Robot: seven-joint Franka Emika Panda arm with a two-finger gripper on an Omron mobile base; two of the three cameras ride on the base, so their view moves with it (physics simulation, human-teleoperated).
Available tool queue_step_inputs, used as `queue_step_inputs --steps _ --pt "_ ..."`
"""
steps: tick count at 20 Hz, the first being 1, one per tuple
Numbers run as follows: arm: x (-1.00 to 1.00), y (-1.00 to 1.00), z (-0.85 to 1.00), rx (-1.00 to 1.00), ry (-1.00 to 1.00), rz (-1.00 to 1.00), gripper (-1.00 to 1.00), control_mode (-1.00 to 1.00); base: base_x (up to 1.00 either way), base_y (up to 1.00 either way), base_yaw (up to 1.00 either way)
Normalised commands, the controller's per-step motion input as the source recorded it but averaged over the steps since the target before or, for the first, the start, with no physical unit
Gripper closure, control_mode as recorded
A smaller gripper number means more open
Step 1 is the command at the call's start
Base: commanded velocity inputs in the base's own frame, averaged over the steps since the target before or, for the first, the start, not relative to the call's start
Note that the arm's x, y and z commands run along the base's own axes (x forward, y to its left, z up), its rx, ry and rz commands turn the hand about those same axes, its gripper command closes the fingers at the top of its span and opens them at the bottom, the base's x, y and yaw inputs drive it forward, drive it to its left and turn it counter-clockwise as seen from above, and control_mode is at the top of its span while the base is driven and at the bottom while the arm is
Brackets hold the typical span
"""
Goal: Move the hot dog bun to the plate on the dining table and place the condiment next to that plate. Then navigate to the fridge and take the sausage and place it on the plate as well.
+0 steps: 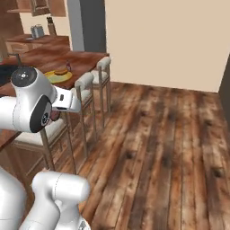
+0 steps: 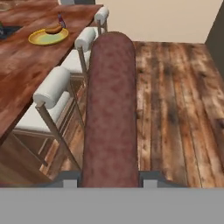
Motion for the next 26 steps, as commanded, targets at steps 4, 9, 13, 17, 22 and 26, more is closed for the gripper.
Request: queue_step_inputs --steps 4,9,13,17,22,26 --pt "0.00 0.00 0.00 0.00 0.00 0.00 1.00 1.00 0.84 -0.75 0.54" --pt "0.00 0.00 0.00 0.00 0.00 0.00 1.00 1.00 0.83 -0.74 0.54" --pt "0.00 0.00 0.00 0.00 0.00 0.00 1.00 1.00 0.84 -0.72 0.54" --pt "0.00 0.00 0.00 0.00 0.00 0.00 1.00 1.00 0.83 -0.71 0.54" --pt "0.00 0.00 0.00 0.00 0.00 0.00 1.00 1.00 0.82 -0.70 0.54" --pt "0.00 0.00 0.00 0.00 0.00 0.00 1.00 1.00 0.79 -0.70 0.54"
